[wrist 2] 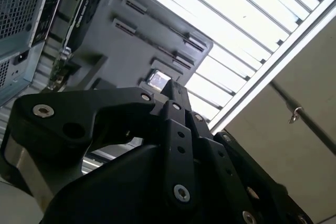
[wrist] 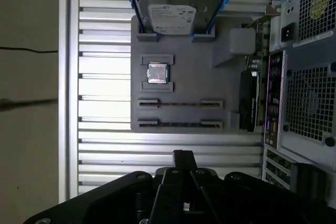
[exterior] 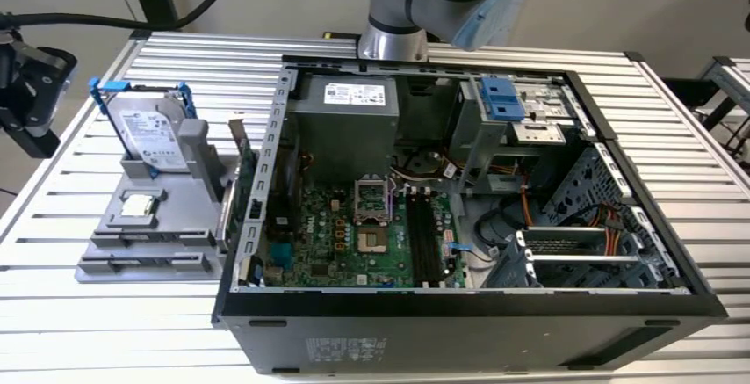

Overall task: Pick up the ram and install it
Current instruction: 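Pick up the ram and move it above insertion slot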

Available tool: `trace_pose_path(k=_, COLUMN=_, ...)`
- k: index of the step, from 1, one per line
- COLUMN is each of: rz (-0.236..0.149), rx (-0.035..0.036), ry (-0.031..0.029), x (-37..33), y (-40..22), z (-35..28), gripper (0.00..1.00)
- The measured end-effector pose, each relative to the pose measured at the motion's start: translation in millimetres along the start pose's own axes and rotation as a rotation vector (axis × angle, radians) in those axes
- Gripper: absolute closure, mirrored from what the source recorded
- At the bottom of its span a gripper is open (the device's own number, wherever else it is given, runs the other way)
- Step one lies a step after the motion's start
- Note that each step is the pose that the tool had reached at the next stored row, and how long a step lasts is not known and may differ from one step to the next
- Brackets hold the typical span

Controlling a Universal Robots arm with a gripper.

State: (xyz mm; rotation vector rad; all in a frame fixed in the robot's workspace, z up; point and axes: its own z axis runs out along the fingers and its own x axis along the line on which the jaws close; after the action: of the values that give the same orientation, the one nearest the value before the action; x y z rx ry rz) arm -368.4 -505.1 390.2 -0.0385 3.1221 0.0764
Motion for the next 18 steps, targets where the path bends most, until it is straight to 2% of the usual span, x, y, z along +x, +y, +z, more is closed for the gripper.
trace_pose_path(k=6, rz=-0.073, rx=-0.0014, ry=0.0035, x=0.0, y=0.0, z=0.1, gripper=1.0)
trace_pose_path(k=18, rz=-0.275, rx=-0.005, ry=0.0133, x=0.0, y=0.0, z=0.0, gripper=1.0)
